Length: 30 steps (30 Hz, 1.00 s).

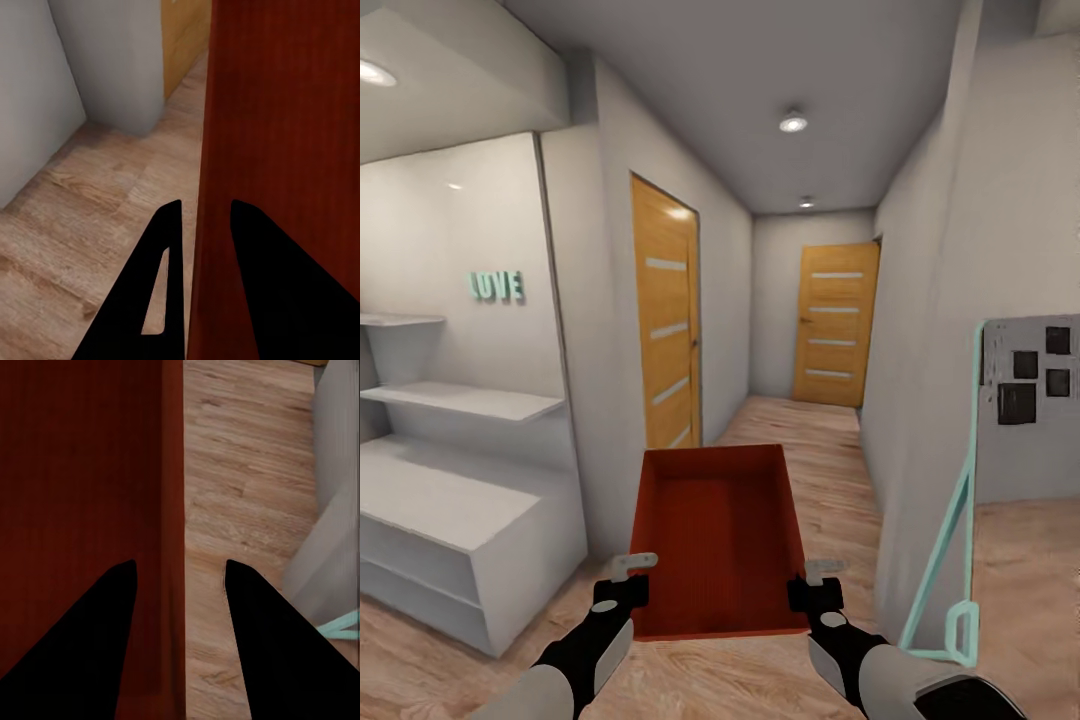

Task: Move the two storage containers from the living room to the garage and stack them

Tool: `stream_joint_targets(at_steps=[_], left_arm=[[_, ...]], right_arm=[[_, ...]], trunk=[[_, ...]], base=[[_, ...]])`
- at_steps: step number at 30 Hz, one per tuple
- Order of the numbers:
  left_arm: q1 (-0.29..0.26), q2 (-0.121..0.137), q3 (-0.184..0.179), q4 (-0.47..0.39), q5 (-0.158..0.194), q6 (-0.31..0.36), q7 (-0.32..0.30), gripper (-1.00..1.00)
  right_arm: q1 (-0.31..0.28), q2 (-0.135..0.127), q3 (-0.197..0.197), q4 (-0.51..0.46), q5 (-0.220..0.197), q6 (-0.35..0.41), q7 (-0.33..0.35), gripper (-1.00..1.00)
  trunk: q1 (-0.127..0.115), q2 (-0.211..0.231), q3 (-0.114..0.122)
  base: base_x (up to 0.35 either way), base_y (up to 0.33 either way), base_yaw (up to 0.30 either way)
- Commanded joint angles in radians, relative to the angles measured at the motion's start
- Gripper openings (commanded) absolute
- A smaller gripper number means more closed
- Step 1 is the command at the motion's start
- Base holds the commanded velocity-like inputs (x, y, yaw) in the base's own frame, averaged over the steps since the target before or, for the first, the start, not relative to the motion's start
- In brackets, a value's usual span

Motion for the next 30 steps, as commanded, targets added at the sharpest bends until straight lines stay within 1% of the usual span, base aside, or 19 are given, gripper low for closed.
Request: stream_joint_targets(at_steps=[1, 27, 30], left_arm=[[0.0, 0.051, 0.01, 0.0, 0.01, -0.001, 0.012, -1.0], [0.0, 0.051, 0.01, 0.002, 0.01, -0.001, 0.012, -1.0], [0.0, 0.052, 0.01, 0.002, 0.01, -0.001, 0.012, -1.0]], right_arm=[[-0.002, 0.001, -0.059, -0.002, 0.02, -0.101, 0.023, -1.0], [-0.002, 0.001, -0.059, -0.002, 0.02, -0.101, 0.023, -1.0], [-0.002, 0.0, -0.059, -0.002, 0.02, -0.101, 0.023, -1.0]], trunk=[[0.001, -0.001, -0.002], [0.001, -0.001, -0.002], [0.001, -0.001, -0.002]], base=[[0.309, 0.191, -0.275], [0.309, 0.19, -0.274], [0.309, 0.187, -0.144]])
